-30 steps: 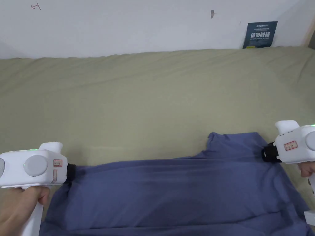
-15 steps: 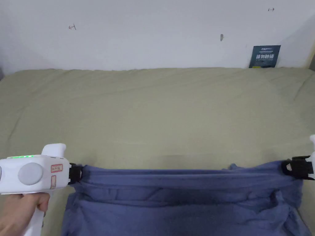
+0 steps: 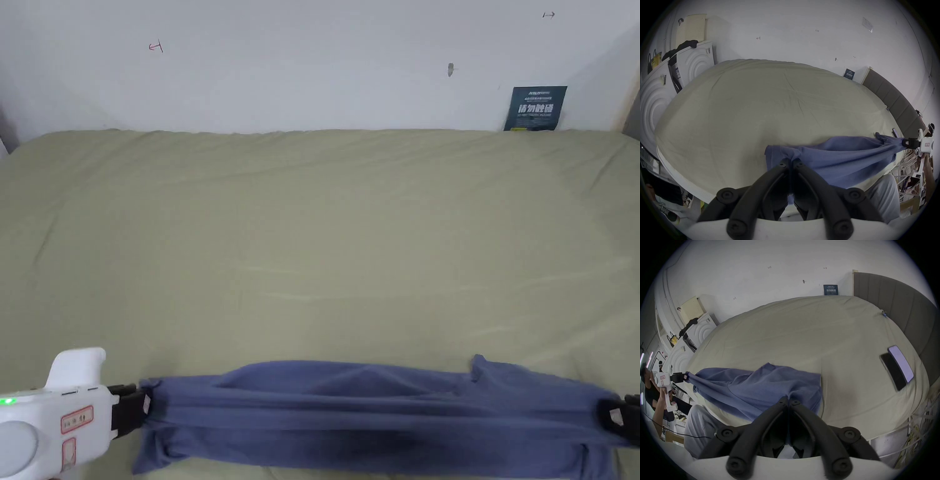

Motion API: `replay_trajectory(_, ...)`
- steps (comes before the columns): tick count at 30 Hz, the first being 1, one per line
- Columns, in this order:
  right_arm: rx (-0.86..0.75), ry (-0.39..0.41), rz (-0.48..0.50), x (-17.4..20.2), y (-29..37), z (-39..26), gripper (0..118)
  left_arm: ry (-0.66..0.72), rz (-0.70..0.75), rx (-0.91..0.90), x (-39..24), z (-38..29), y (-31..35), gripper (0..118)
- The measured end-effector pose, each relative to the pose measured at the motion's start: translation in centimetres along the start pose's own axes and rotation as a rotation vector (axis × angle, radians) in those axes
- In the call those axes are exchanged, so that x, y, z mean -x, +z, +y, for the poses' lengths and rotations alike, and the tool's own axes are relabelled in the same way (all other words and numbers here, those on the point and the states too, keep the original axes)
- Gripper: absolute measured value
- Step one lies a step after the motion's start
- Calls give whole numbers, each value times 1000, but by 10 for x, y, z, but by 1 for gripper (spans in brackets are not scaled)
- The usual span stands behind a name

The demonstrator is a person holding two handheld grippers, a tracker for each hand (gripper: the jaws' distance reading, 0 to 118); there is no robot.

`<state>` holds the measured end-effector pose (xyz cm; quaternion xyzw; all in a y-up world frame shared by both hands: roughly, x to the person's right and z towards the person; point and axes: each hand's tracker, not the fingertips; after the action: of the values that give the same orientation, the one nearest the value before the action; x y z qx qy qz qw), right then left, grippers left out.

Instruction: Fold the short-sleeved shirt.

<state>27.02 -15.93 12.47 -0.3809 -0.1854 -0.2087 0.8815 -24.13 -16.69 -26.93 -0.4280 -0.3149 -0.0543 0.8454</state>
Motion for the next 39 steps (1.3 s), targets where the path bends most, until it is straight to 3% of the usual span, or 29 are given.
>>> replay_trajectory(8,86,-13,-10,-11,-18,-23,2,19,1,65,13,-28,-19,0)
replay_trajectory(9,85,-12,-11,-10,-19,-24,4,21,0,69,14,-29,-21,4)
replay_trajectory(10,87,-10,-14,-9,-20,-24,15,19,1,74,14,-31,-23,13)
replay_trajectory(11,93,-11,-14,-9,-21,-24,46,15,2,74,12,-33,-22,37)
replay_trajectory(12,126,-15,-51,-6,-23,-25,98,5,-4,79,11,-34,-22,86)
replay_trajectory(13,147,-3,-108,-3,-23,-25,108,-8,9,86,10,-34,-22,86)
replay_trajectory(16,38,25,-124,8,-11,-27,118,-40,69,93,3,-34,-14,118)
replay_trajectory(20,19,43,-98,40,4,-18,118,14,34,26,-1,-23,9,114)
replay_trajectory(22,-89,85,-96,67,15,-15,112,27,23,-34,-7,-18,22,100)
replay_trajectory(23,-148,116,-107,80,22,-15,94,35,29,-59,-20,-15,33,79)
replay_trajectory(24,-198,162,-132,90,23,-16,32,33,31,-66,-28,-14,40,22)
replay_trajectory(25,-260,185,-173,104,25,-17,0,28,26,-81,-33,-13,43,0)
replay_trajectory(26,-340,214,-209,116,29,-20,0,23,30,-116,-37,-13,46,0)
replay_trajectory(32,-427,198,-148,174,41,-33,0,37,9,-114,-11,-9,35,0)
replay_trajectory(34,-454,228,-186,189,39,-41,0,64,18,-131,4,-6,31,0)
replay_trajectory(39,-481,204,-224,203,41,-56,0,147,-5,-122,14,-12,35,0)
